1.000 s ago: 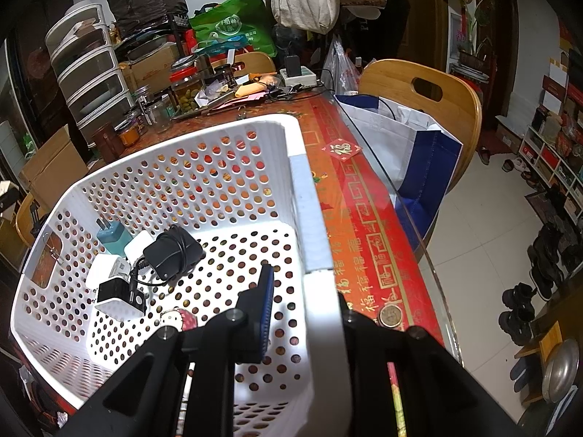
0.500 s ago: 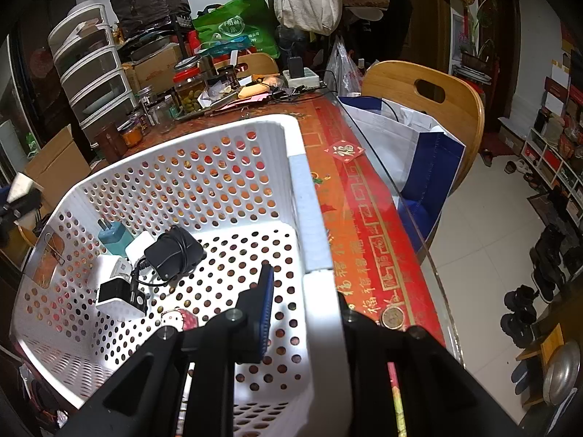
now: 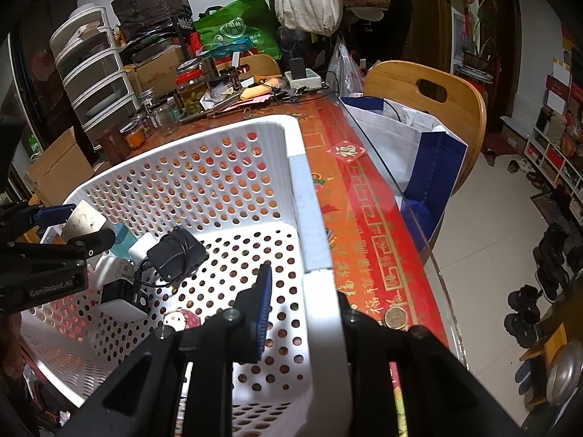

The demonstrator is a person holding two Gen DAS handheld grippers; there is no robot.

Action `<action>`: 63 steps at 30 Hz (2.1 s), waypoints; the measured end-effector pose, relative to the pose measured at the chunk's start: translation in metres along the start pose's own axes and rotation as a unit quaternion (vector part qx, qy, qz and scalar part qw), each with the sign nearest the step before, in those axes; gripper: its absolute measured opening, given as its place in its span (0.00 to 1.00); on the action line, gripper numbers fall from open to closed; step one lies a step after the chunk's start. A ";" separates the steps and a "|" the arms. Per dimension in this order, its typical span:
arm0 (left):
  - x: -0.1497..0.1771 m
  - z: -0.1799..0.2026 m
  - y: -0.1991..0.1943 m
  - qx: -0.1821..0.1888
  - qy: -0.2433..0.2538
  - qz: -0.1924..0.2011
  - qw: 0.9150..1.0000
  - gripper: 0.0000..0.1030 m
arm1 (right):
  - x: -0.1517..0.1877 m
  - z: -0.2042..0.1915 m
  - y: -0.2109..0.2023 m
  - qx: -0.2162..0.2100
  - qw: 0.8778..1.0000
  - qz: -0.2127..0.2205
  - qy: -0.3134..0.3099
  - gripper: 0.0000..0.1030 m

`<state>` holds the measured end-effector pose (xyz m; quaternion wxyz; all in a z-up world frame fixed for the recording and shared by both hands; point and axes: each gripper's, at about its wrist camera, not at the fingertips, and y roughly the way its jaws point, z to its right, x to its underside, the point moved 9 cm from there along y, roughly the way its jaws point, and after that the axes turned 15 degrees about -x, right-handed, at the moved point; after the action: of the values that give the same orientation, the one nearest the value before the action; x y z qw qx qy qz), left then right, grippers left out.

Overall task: Organize rigid objects
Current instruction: 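Carry the white square charger into the basket and open the left tool, then grasp the black-and-yellow toy car with the left tool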

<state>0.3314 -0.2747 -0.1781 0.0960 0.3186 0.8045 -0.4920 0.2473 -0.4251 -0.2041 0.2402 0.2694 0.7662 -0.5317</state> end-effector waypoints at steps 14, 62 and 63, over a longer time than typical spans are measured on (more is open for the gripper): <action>0.009 0.026 0.041 0.038 0.086 -0.108 0.990 0.62 | 0.000 0.000 0.001 0.001 1.000 -0.001 0.000 0.20; 0.146 -0.098 0.126 0.125 -0.097 0.007 0.987 0.96 | 0.002 0.002 0.002 0.008 1.000 -0.007 0.002 0.20; 0.146 -0.098 0.126 0.123 -0.097 0.009 0.988 0.95 | 0.002 0.002 0.002 0.008 1.000 -0.007 0.002 0.20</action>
<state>0.3102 -0.0908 -0.2899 0.1378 0.2857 0.7222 -0.6147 0.2472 -0.4259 -0.2070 0.2331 0.2672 0.7643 -0.5385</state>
